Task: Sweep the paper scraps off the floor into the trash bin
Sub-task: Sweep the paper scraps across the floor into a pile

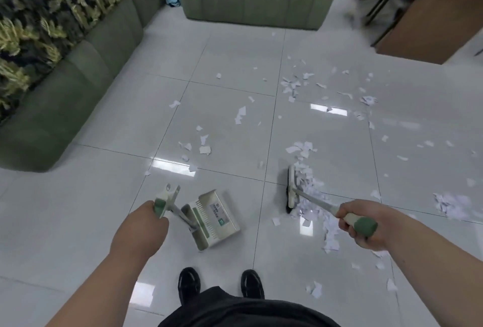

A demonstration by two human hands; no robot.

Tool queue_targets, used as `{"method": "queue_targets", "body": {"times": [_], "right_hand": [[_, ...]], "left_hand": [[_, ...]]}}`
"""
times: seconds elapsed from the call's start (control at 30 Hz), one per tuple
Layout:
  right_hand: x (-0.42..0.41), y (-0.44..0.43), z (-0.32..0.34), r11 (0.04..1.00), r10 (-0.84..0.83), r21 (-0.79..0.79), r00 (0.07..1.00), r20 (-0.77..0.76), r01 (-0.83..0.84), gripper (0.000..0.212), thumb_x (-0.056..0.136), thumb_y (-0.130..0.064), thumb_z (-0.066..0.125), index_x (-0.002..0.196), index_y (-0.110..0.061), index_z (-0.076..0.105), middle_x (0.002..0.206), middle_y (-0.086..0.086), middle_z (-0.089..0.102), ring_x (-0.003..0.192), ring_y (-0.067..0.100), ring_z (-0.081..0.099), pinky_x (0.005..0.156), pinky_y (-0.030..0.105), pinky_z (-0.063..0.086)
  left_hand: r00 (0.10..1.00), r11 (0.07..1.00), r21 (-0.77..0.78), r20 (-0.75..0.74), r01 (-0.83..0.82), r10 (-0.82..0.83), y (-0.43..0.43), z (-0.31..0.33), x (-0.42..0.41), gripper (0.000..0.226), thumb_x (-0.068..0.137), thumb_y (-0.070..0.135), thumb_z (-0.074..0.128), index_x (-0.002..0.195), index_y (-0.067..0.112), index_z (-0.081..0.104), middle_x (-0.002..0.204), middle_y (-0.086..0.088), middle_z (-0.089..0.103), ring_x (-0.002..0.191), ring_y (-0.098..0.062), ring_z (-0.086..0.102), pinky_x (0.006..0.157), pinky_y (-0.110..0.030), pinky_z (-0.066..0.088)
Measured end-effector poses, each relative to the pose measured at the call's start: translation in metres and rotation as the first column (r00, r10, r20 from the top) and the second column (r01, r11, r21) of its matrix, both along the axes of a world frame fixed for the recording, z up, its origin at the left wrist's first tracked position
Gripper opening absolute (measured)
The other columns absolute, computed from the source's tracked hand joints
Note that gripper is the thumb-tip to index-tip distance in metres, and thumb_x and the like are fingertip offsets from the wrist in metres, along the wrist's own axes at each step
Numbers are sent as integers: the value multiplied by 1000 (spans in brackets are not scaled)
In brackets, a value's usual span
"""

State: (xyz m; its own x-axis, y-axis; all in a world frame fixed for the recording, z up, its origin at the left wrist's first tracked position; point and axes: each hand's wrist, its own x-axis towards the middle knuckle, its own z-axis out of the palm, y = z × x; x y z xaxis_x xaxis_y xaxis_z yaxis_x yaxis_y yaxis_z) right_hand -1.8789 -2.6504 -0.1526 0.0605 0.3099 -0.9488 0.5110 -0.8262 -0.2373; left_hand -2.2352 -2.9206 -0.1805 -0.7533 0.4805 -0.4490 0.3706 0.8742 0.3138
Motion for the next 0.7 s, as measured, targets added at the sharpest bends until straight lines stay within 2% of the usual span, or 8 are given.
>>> {"method": "queue_targets", "body": {"times": [0.1,0.23,0.43,0.7], "right_hand": [[-35,-20,12,1000,-1,23,999,-38,2,28,73,-4,69,100,-9,61,69,11,61,43,17,47,41,18,35],[-105,-50,21,1000,3,20,994,-105,0,30,74,-6,67,103,-10,61,71,9,61,45,16,45,48,20,33],[-235,-85,2,998,38,-39,972,-232,-48,23,77,-9,67,100,-13,61,71,6,62,46,15,46,48,21,35],[-382,-109,-44,952,204,-147,916,-346,-268,25,77,-11,65,100,-14,58,70,3,60,45,14,44,43,19,32]], "left_hand": [[999,1000,17,21,23,-24,-1,2,-27,6,92,14,50,89,19,53,78,-4,63,70,-21,60,57,-29,42],[998,1000,11,54,29,-29,-17,6,-73,6,92,14,51,94,16,56,79,-5,64,70,-22,61,57,-29,43],[995,999,-20,89,-41,42,-61,8,-137,6,90,15,52,85,16,54,76,-4,63,66,-21,57,56,-29,39],[981,984,-67,95,-164,170,-86,1,-185,9,93,14,51,84,14,53,75,-2,59,64,-19,53,53,-29,36]]}}
